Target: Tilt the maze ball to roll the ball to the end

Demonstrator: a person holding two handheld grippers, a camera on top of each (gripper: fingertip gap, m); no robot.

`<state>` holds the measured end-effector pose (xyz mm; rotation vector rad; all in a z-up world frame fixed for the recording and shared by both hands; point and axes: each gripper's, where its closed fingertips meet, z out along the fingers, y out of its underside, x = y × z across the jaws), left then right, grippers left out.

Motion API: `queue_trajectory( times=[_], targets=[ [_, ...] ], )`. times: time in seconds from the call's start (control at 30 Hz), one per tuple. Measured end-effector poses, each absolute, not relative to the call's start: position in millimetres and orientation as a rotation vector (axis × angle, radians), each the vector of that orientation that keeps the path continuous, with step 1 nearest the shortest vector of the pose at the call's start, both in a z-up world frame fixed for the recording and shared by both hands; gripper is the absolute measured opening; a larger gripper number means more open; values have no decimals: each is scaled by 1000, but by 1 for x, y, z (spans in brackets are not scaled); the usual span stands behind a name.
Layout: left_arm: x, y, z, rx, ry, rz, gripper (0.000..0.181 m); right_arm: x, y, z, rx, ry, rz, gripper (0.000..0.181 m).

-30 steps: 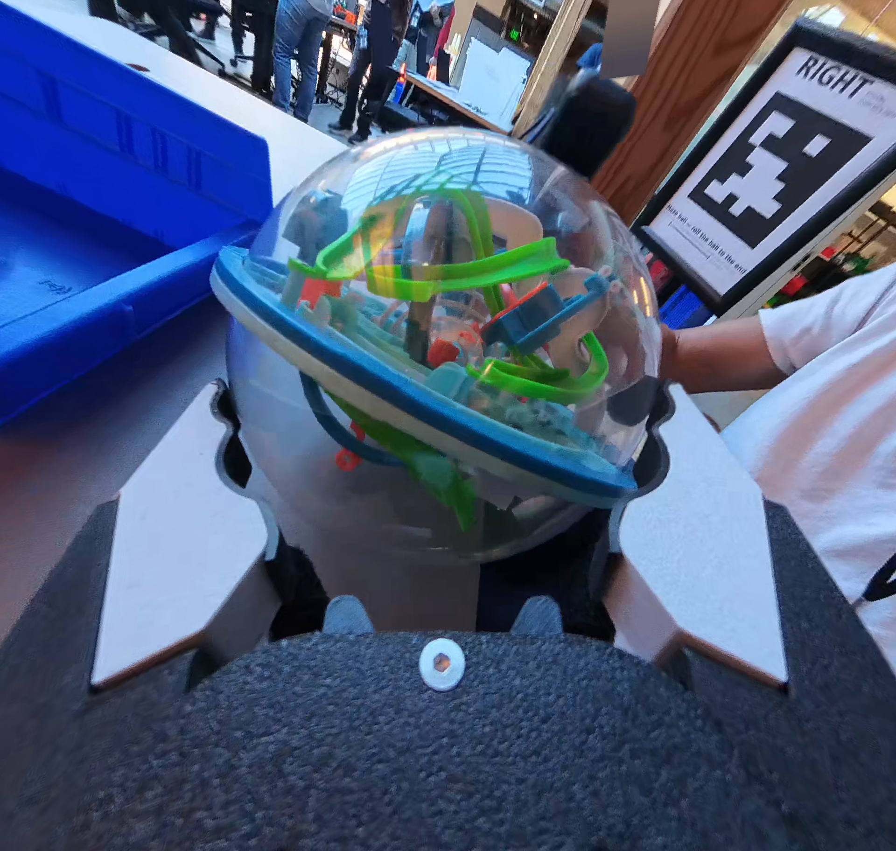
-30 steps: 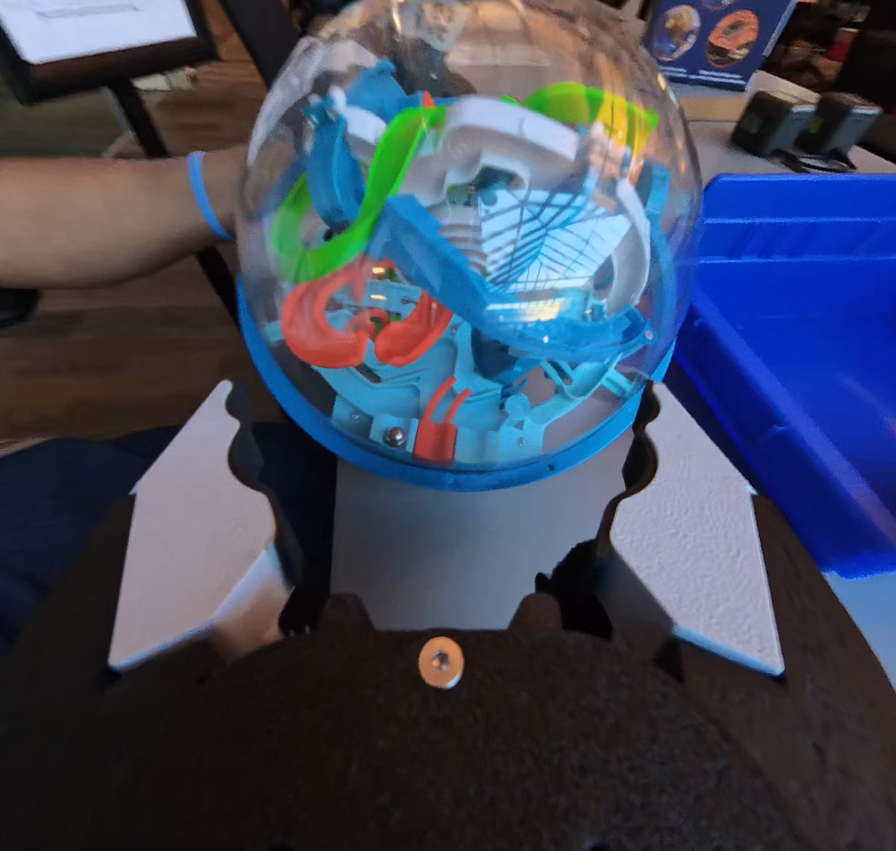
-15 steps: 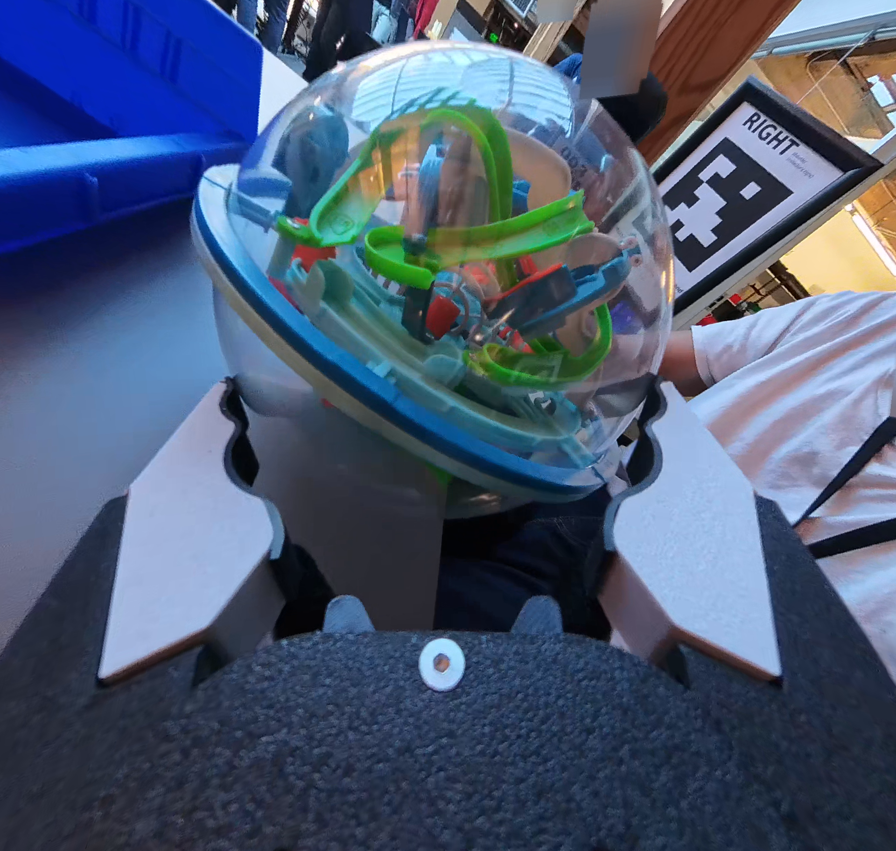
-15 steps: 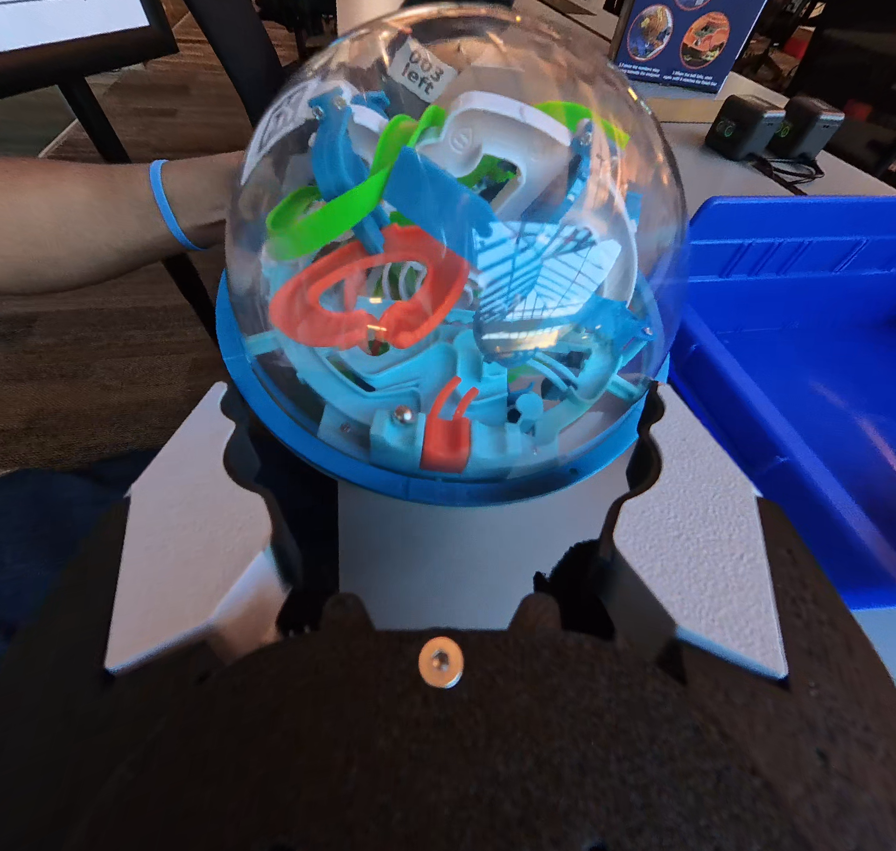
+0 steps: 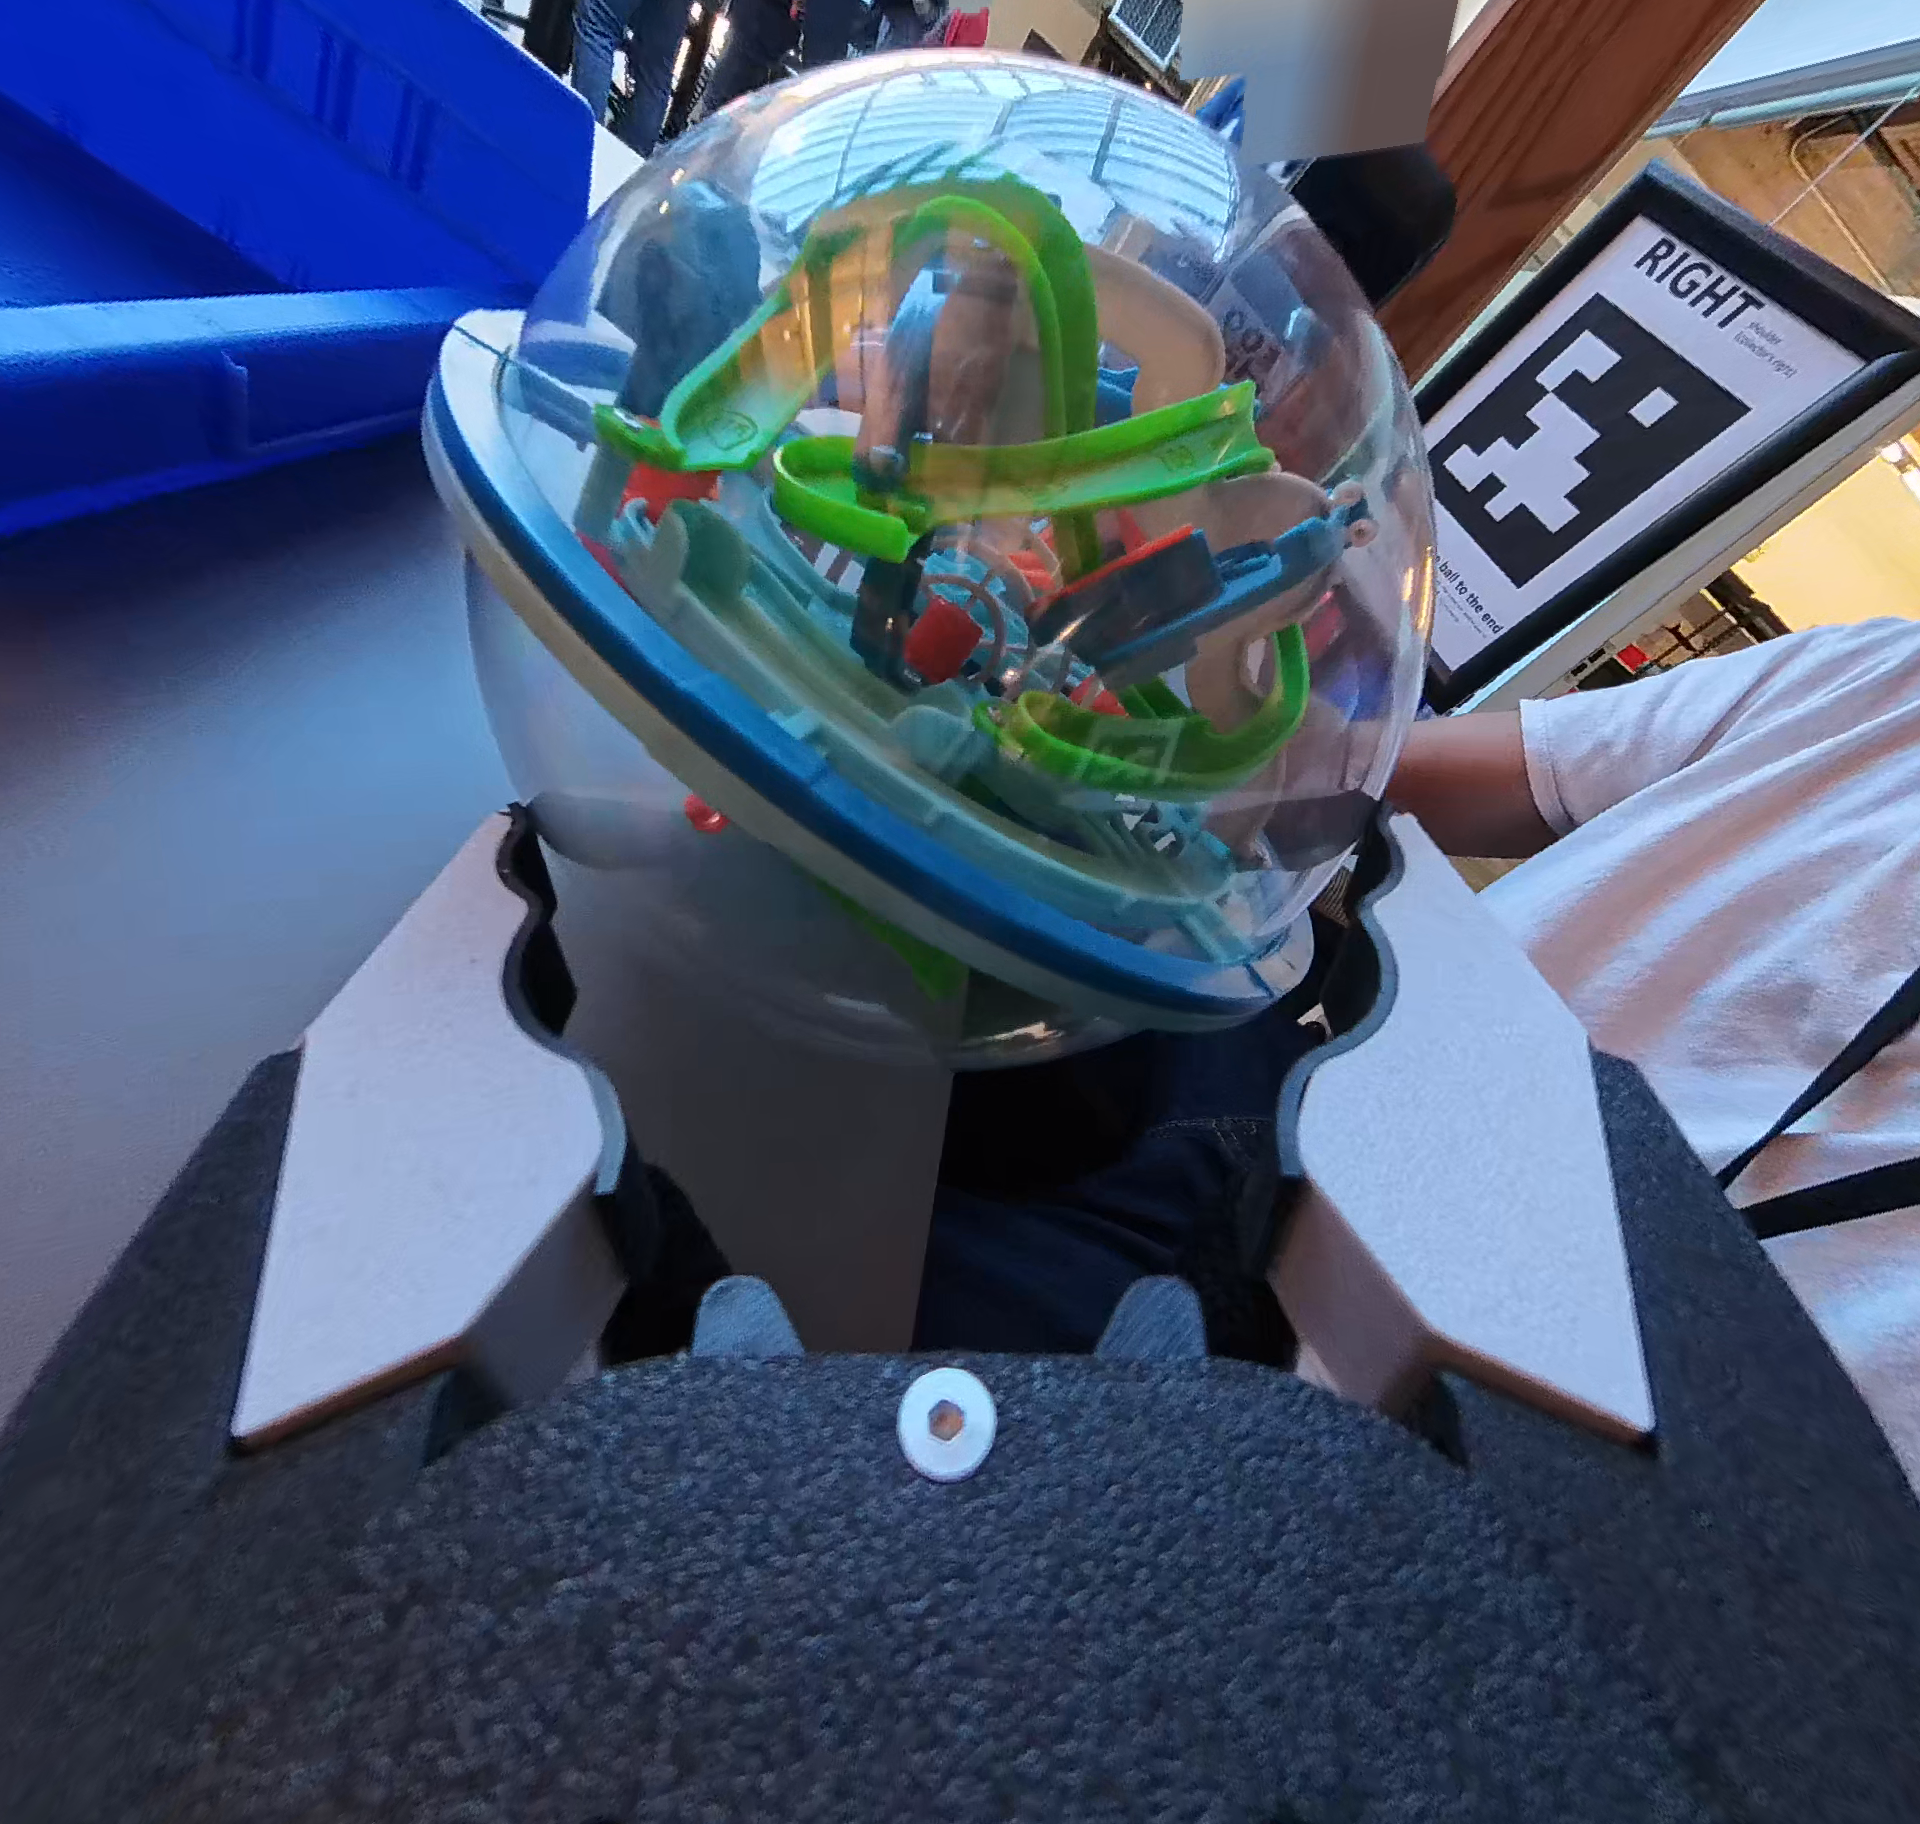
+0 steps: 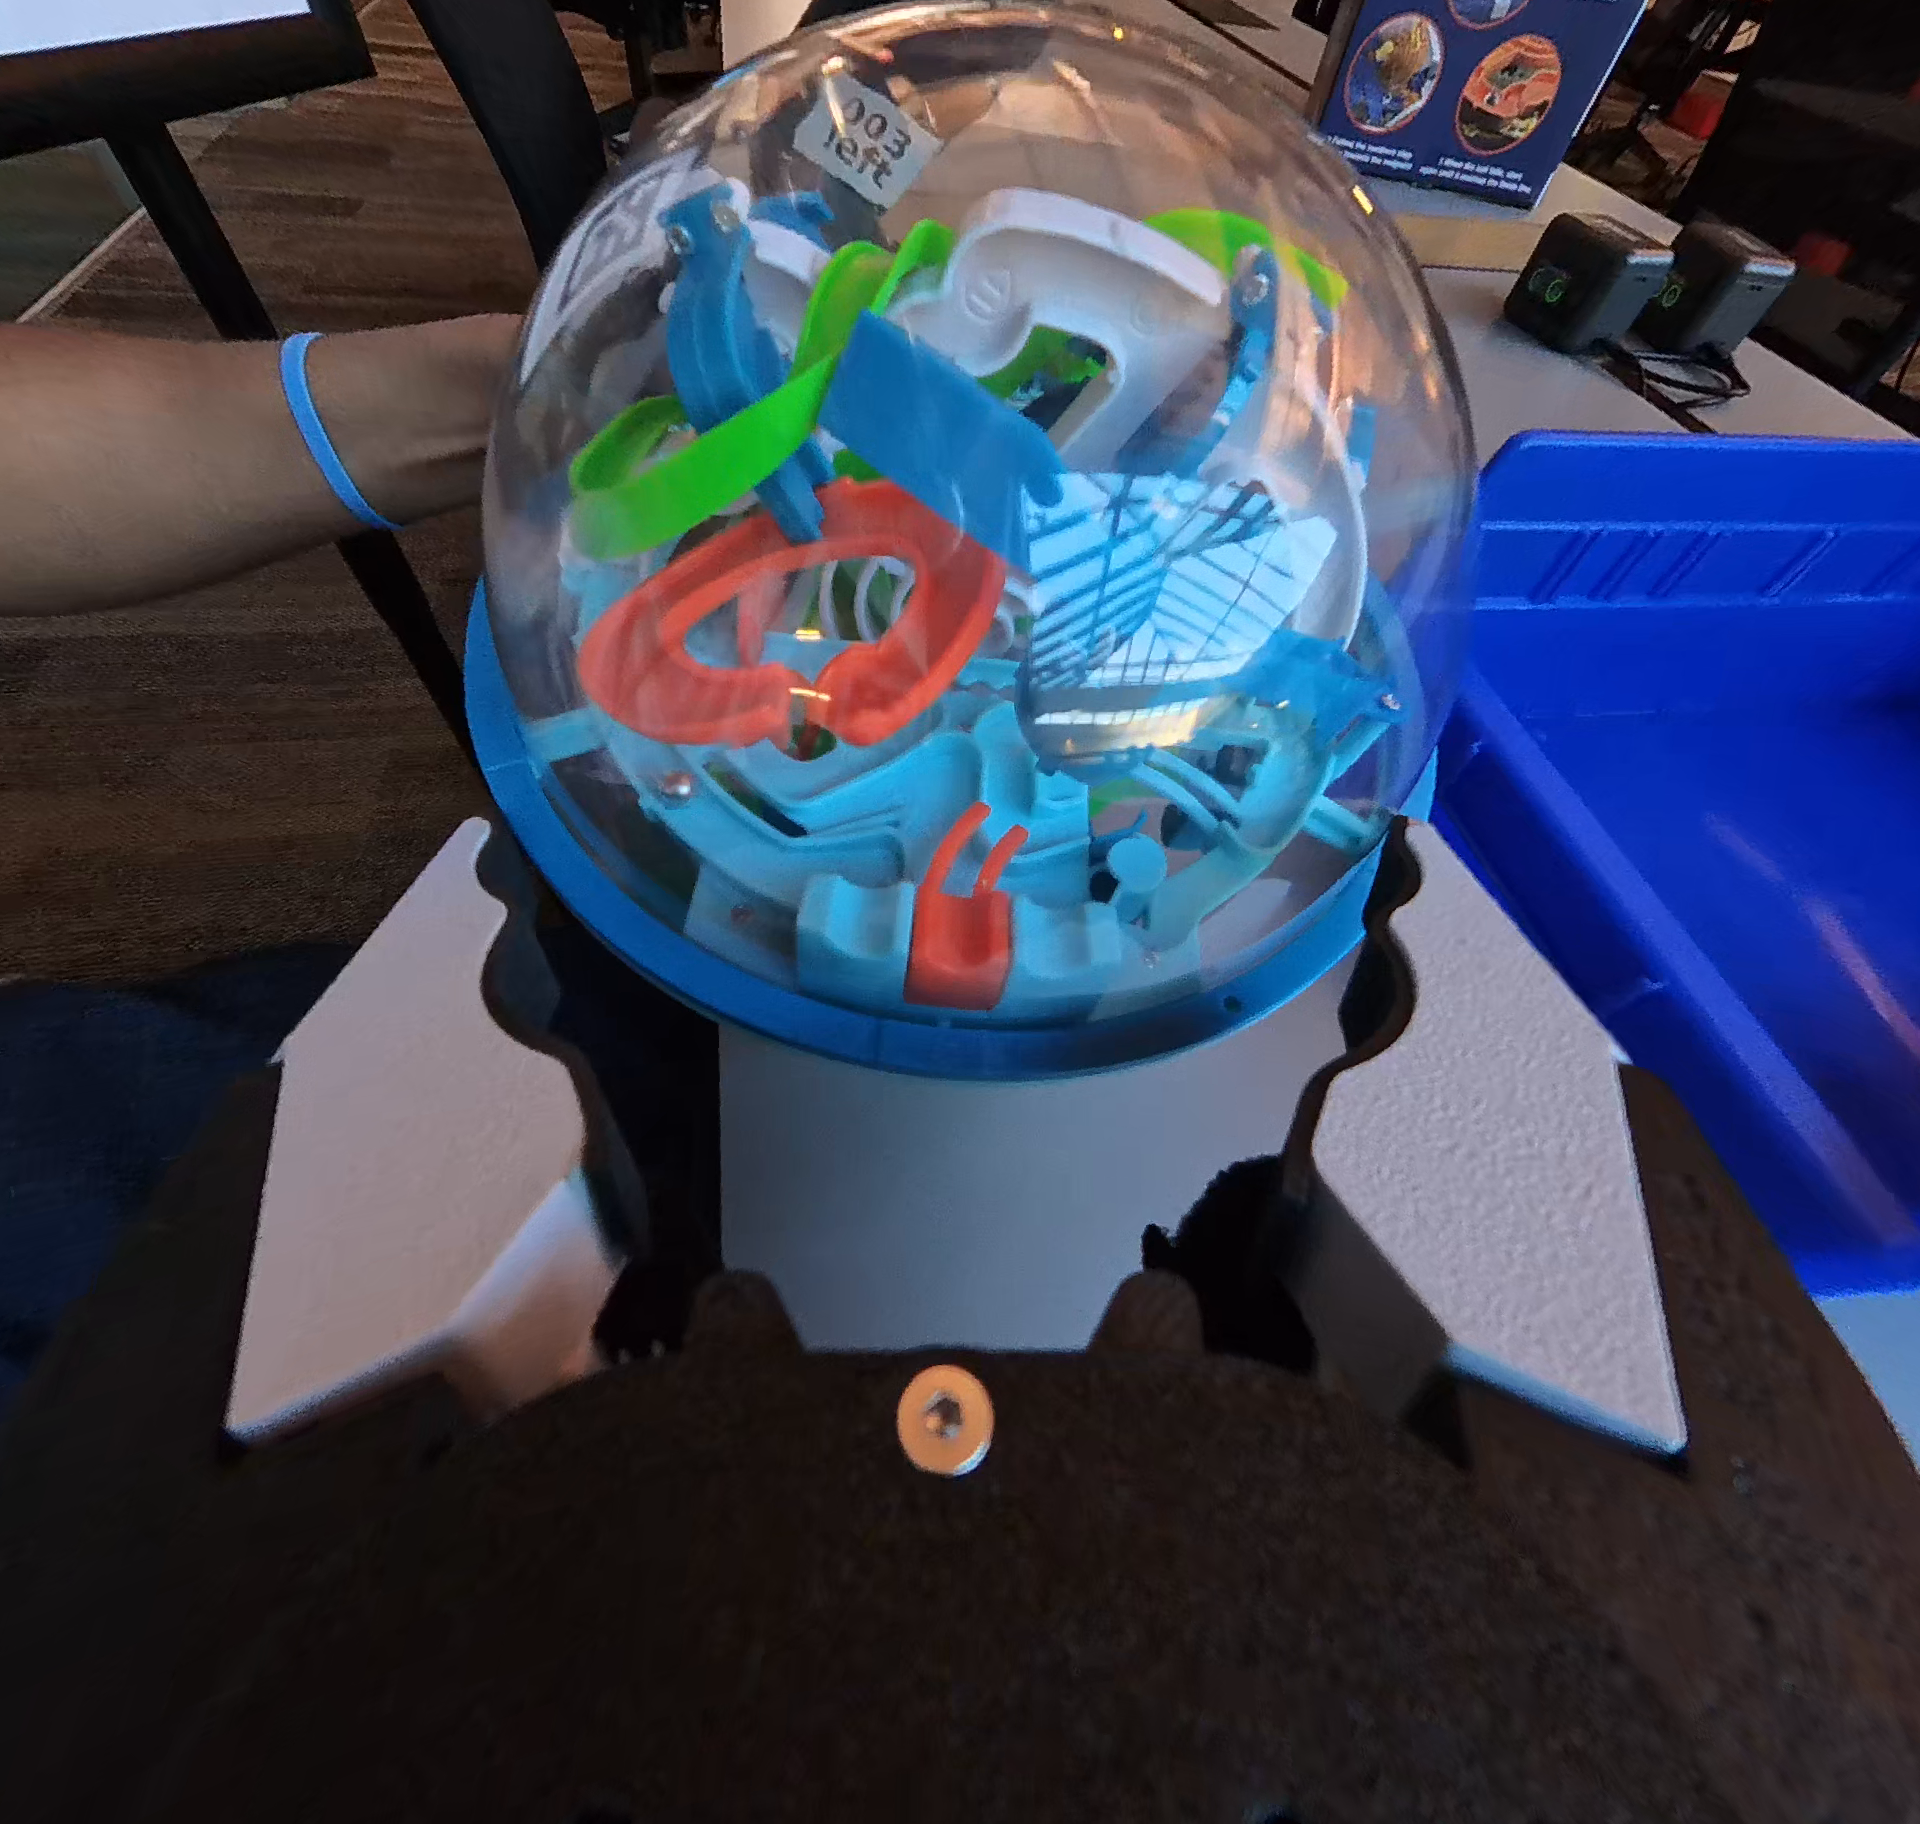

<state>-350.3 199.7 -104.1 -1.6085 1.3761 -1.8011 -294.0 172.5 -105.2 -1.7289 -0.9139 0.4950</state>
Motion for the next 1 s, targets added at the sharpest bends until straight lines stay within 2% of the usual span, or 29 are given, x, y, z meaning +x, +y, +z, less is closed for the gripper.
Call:
queue_trajectory(
  times=[0.27, 0.47, 1.0],
  targets=[
    [-350, 193, -111, -1614, 1439, -1771, 145, -294, 170, -85, -1704, -791, 663, 152],
    [-349, 191, -114, -1632, 1453, -1764, 141, -291, 174, -94, -1726, -864, 470, 150],
    [-350, 192, -115, -1650, 1437, -1794, 141, -293, 176, -93, -1730, -842, 481, 151]
  ],
)
